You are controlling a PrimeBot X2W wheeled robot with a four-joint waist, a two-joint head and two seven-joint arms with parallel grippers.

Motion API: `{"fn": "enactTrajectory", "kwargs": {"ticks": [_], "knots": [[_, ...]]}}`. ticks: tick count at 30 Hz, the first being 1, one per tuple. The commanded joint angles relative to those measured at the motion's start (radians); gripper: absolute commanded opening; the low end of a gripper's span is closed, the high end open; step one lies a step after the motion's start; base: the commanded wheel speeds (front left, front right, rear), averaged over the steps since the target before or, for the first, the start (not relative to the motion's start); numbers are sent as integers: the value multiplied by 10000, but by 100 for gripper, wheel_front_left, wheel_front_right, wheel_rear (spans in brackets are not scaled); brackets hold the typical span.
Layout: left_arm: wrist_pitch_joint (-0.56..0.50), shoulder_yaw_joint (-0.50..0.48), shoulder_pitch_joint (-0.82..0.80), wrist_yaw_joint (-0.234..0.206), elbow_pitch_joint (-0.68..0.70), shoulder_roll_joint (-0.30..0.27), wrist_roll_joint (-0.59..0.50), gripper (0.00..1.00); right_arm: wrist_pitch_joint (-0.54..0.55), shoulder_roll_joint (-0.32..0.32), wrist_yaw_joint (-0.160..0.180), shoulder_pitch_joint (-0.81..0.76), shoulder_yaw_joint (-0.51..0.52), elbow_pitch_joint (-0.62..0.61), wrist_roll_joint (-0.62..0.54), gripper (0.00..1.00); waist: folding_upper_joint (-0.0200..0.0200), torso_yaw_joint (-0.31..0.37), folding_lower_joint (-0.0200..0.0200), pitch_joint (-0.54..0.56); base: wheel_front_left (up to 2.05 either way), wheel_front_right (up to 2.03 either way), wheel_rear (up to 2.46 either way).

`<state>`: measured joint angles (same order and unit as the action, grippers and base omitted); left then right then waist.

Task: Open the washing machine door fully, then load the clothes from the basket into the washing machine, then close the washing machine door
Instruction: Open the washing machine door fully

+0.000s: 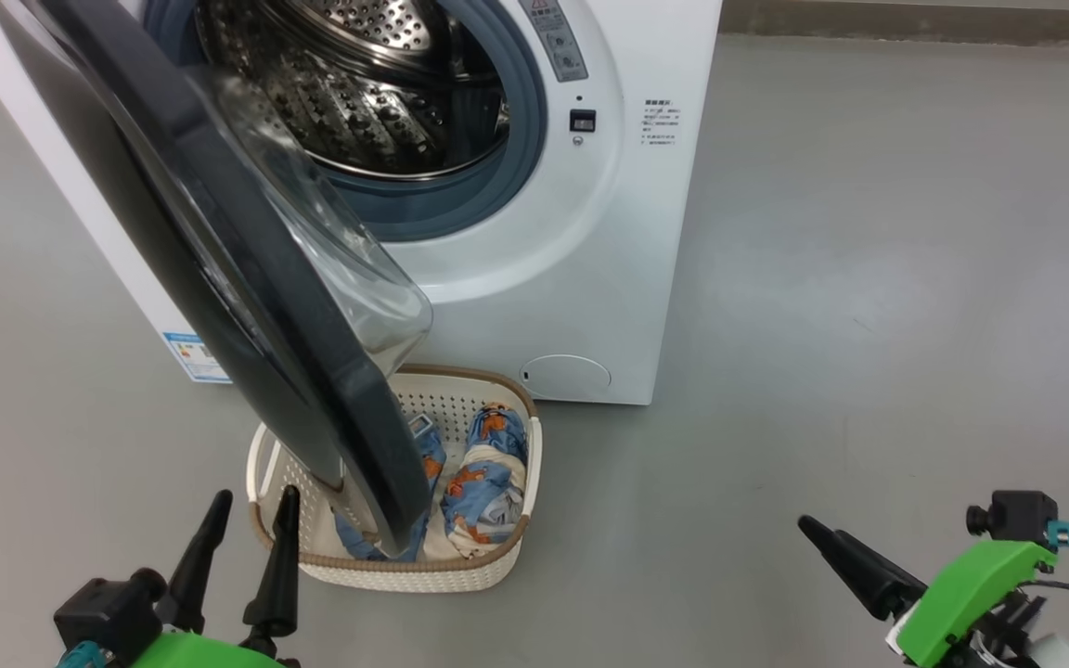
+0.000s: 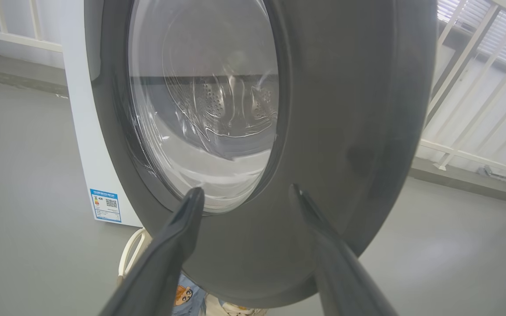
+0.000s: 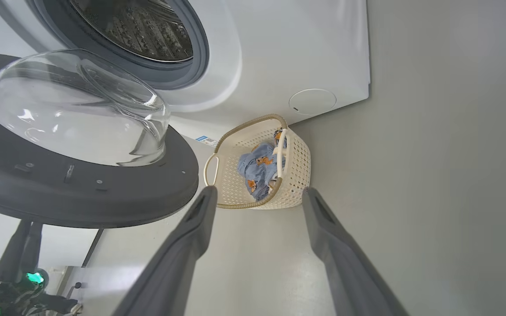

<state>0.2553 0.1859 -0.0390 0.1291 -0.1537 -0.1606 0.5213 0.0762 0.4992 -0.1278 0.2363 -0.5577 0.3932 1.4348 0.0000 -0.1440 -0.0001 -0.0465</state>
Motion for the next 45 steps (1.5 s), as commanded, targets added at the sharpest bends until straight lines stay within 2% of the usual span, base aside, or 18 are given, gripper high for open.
{"fn": "enactTrajectory", "kwargs": {"ticks": [1,5,18,24,29,36,40,45], "knots": [[65,-382,-147,16,249,-225,-121,100,-142,278,-29,-133,-140,-140,-108,100,0,28,1,15,0,0,0],[65,-477,-87,16,235,-209,-129,100,-760,580,-29,-218,-484,360,-610,100,0,119,1,50,0,0,0],[65,-735,-60,16,185,-162,-81,100,-2802,866,-29,219,-832,1707,-1247,100,0,260,1,-9,0,0,0],[65,-788,-60,16,193,-157,-93,100,-3344,913,-29,363,-663,1993,-2192,100,0,287,1,-37,0,0,0],[65,-835,-90,16,225,-158,-95,100,-3375,698,-29,304,996,1829,-4117,100,0,306,1,-110,0,0,0],[65,-876,-123,16,270,-136,-117,100,-3378,-369,-29,-820,3917,421,-7083,100,0,267,1,-149,0,0,0],[65,-874,-154,16,293,-147,-126,100,-3378,-934,-29,-1407,4822,-214,-8136,100,0,232,1,-158,0,0,0],[65,-854,-195,16,310,-159,-128,100,-3379,-1292,-29,-1804,5261,-564,-8836,100,0,192,1,-179,0,0,0]]}}
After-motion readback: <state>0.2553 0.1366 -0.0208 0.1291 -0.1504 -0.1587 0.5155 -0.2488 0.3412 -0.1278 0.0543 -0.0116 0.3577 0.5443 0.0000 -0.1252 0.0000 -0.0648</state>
